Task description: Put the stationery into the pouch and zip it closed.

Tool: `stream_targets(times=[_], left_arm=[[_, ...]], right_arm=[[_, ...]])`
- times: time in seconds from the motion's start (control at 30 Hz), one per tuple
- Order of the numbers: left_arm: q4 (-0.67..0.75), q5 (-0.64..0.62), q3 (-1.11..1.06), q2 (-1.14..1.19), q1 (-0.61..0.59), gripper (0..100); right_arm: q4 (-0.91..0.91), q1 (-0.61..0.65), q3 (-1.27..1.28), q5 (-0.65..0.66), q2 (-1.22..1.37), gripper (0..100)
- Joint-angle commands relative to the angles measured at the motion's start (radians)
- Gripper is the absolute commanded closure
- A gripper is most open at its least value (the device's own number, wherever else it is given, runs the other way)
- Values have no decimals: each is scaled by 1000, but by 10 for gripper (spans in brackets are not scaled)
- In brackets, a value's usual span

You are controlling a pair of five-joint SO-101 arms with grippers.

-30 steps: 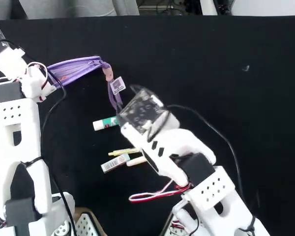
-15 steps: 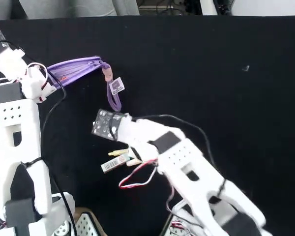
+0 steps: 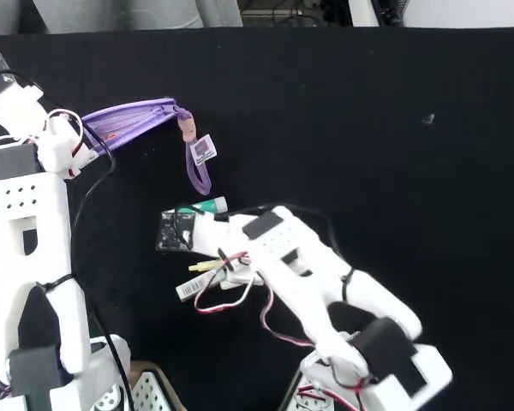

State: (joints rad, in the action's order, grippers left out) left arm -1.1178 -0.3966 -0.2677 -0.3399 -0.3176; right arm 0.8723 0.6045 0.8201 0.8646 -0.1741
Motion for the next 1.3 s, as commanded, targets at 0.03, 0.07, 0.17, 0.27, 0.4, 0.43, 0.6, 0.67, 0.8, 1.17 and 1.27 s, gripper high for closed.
stream_targets(times=[0.03,0.07,0.17,0.27,0.4,0.43,0.6,0.67,0.8,1.17,1.27], left_arm=[[11,-3,-10,14,-30,972],[11,-5,-10,14,-30,972],[11,-5,-10,14,-28,972],[11,-6,-10,14,-28,972],[11,-6,-10,14,-28,972],[11,-6,-10,14,-28,972],[9,-6,-10,14,-27,972],[9,-6,-10,14,-24,972],[11,-6,-10,12,-24,972],[6,-6,-10,12,-22,972],[6,-6,-10,12,-22,972]], right_arm=[[6,-40,-102,11,94,832],[6,-52,-120,11,125,832],[9,-87,-182,11,213,833],[15,-104,-229,11,271,895],[41,-104,-254,11,288,966],[41,-104,-254,11,288,971],[41,-109,-259,9,277,988],[43,-124,-263,6,257,988],[43,-193,-272,3,145,988],[34,-226,-266,-178,-259,988],[-14,-226,-265,-233,-328,988]])
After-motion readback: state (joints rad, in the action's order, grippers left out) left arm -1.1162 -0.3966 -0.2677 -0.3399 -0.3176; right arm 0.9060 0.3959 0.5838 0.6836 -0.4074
